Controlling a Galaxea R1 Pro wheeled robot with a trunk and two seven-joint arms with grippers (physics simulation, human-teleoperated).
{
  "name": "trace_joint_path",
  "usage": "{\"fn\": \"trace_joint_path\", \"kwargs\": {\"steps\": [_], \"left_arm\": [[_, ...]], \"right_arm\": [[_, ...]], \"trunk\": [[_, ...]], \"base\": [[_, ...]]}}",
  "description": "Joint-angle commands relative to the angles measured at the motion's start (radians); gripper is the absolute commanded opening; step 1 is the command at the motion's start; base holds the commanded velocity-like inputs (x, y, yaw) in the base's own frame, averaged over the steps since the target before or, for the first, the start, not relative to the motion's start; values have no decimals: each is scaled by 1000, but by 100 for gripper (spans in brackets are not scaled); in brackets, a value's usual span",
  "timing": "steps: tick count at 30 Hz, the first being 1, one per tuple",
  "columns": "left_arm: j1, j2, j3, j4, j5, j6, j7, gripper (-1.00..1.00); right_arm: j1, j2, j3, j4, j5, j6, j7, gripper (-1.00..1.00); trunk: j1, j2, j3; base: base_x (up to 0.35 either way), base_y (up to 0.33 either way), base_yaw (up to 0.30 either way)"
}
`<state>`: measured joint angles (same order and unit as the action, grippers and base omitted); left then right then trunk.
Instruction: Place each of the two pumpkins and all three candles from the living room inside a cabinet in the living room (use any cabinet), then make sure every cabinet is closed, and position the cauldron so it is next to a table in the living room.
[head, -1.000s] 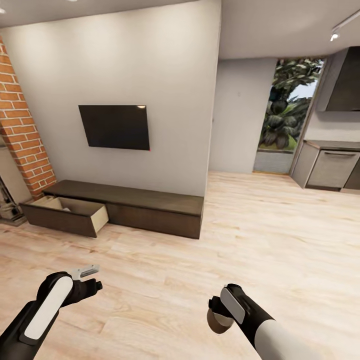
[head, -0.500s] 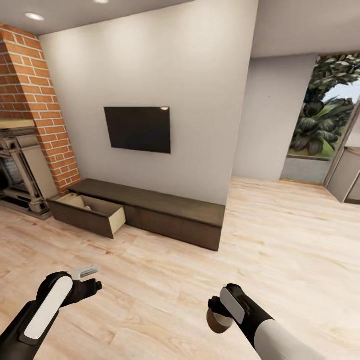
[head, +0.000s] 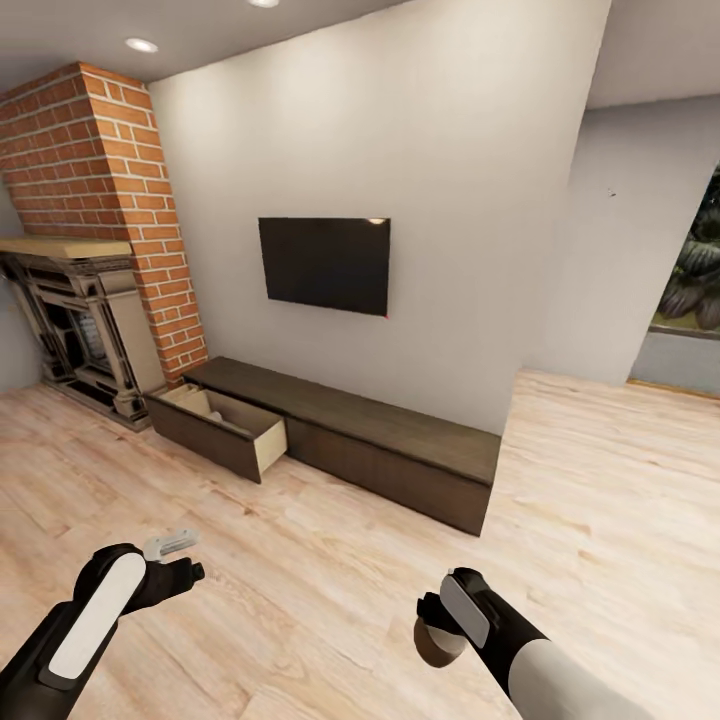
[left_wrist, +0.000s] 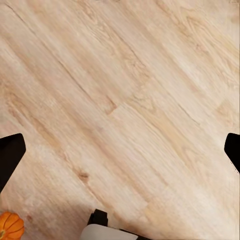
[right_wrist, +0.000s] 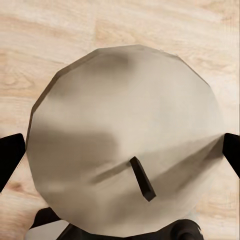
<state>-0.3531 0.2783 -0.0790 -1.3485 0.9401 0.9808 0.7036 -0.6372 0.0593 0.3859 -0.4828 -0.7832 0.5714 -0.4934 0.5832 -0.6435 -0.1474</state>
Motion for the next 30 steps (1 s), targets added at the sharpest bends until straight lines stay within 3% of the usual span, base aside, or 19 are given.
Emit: {"fn": "trace_joint_path", "kwargs": {"steps": [1,30], "left_arm": [[-1,1,-2,-1,10,1,10,100],[-1,1,-1,0,11,1,10,100]], "right_arm": [[-1,-1,7,-2,-10,1,-10,-100],[-1,-1,8,-2,-4,1,-10,-100]], "trunk": [[1,-1,-1],[1,-1,12]], "base": [[331,0,272],[332,53,278]]}}
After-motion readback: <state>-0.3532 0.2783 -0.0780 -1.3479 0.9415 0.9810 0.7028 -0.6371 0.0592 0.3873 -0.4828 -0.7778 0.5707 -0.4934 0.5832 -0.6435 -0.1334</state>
